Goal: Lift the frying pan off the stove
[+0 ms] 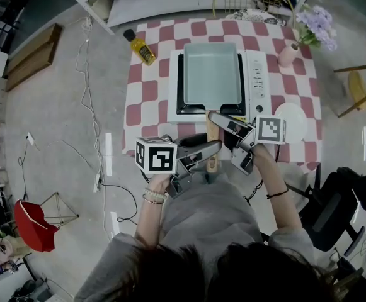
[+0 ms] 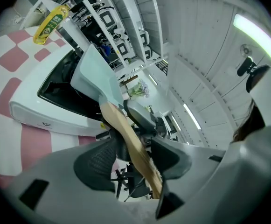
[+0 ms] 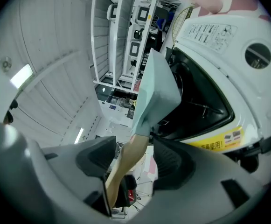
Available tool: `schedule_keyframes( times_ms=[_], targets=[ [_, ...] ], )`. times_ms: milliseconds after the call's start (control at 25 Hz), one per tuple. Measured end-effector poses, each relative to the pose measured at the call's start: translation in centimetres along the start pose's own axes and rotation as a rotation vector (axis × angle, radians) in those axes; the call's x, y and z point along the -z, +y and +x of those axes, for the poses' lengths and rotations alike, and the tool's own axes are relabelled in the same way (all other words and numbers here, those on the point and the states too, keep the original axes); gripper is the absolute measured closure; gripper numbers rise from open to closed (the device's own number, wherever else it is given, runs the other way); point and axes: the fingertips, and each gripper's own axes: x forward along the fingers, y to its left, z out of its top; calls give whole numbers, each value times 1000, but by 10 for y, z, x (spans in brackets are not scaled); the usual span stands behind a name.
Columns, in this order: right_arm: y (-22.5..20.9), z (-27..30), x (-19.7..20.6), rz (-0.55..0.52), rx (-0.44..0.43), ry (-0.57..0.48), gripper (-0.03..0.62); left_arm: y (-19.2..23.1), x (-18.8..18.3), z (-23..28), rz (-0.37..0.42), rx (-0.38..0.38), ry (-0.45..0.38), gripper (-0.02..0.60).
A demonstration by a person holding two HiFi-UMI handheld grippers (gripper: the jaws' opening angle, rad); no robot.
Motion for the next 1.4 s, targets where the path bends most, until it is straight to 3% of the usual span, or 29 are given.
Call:
schedule_keyframes(
  times_ms=[680,960,1400],
  targets=[
    [-5,21,5,129,-97,114,341,-2,4,11,-2,55,78,353],
    [-1,29,6,91,-113,140,393,-6,1,11,21,86,82,354],
    [-2,29,6,83,-100,132,398,-5,4,11,78,80,109,372]
  ],
)
